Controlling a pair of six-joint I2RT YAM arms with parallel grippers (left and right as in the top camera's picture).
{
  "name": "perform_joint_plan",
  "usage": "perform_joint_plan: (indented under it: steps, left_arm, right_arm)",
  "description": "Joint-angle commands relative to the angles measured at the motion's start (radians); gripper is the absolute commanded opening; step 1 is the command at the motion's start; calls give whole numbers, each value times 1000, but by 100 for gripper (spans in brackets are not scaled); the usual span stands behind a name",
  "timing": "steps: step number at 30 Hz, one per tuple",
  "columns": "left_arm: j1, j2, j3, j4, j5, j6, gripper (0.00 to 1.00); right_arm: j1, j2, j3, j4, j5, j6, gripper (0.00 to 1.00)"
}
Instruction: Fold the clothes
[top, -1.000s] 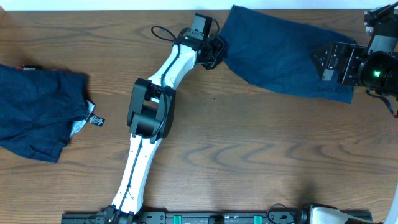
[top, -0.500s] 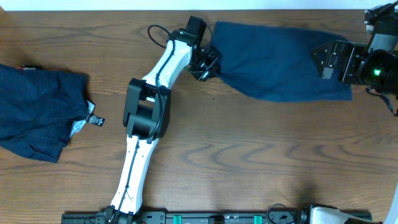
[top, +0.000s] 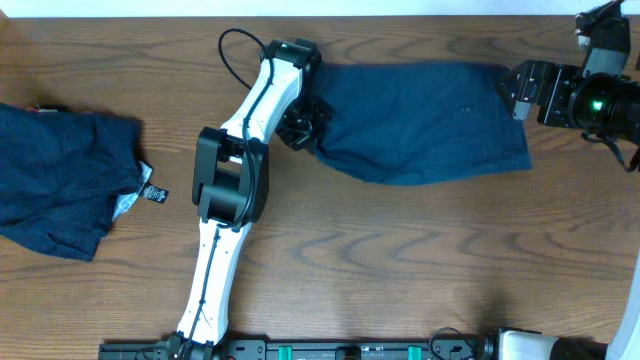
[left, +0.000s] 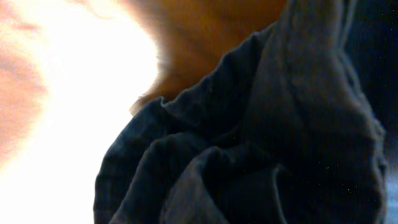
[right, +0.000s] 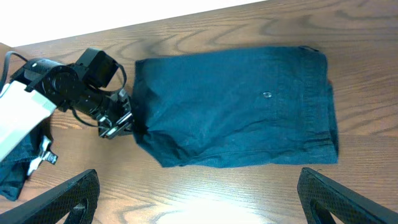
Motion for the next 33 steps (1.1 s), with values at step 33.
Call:
perform_joint_plan:
  steps: [33]
  left_arm:
    - [-101,57,-94,-286,-213,-364,6]
  right_arm:
    - [10,241,6,1,-119,-96,99]
